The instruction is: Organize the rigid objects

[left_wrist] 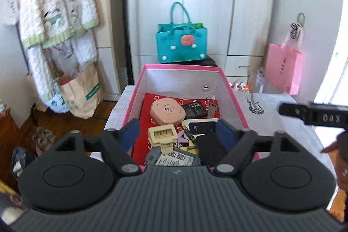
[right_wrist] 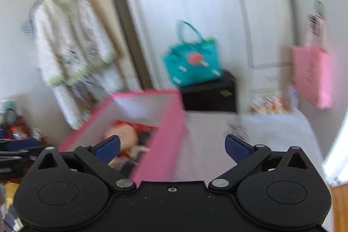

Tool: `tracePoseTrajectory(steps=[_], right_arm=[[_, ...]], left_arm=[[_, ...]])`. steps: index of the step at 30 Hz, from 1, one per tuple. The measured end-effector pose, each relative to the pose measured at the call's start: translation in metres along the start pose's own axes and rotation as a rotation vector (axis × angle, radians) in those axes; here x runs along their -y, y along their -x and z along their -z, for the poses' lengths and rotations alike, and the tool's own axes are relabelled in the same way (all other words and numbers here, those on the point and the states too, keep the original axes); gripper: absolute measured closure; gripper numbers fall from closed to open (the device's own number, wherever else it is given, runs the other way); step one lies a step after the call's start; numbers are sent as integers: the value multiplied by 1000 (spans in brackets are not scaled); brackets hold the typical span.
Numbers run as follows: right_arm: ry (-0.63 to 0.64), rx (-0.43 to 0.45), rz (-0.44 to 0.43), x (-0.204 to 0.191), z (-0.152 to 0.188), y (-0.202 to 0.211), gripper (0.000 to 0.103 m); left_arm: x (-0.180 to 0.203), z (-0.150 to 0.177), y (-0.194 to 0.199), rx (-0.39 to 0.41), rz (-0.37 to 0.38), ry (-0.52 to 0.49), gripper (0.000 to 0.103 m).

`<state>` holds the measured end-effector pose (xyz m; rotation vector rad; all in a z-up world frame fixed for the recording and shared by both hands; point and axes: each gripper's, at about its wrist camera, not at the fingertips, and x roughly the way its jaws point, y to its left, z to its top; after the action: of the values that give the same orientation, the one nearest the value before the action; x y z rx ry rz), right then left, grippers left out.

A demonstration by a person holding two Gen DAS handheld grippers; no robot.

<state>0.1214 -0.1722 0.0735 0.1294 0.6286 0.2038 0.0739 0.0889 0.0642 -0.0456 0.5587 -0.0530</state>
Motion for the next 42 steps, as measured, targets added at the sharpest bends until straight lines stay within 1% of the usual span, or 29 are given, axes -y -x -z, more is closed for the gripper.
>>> tracePoseTrajectory(steps=[1,2,3,4,6,8,10,12,14,16,18,19,22,24,30,35,40,42], right_arm=[[4,-15,15,4,1,4,0],[2,-23,10,9,2,9,0],[-12,-20,5,14,4,17,0],[-31,-11,3,18,6,25,0],[-33,22,1,20,9,42,0],[47,67,-22,13,16,61,0],[70,81,-18,7,21,74,0],[50,83,-9,7,26,84,0],[56,94,16,6,30,93,0],[77,99,40,6,33,100,0],[131,113,36,3,39,106,0],[138,117,38,2,42,108,0],[95,94,48,4,46,113,0],[90,88,56,4,49,115,0],[100,66,126,-1,56,113,0],[65,53,116,1,62,113,0],[62,55,151,2,66,113,0],[29,60,154,7,65,116,0]], left_arm=[[2,2,2,-1,-11,8,14],[4,4,2,-5,-19,12,5],[7,6,4,-4,-26,15,1],[10,7,6,-2,-32,18,0],[17,9,9,-28,-47,17,0],[25,11,11,-72,-53,10,0],[34,17,15,-95,-53,-10,0],[40,22,20,-84,-57,-24,0],[43,26,27,-74,-55,-25,0],[46,29,32,-75,-53,-27,0],[49,32,34,-78,-48,-39,0],[51,34,33,-80,-40,-51,0],[54,39,25,-123,-39,-64,0],[54,41,24,-123,-42,-60,0],[55,46,27,-129,-27,-59,0],[58,51,31,-128,-38,-73,0],[58,54,34,-119,-55,-78,0],[58,55,34,-124,-59,-81,0]])
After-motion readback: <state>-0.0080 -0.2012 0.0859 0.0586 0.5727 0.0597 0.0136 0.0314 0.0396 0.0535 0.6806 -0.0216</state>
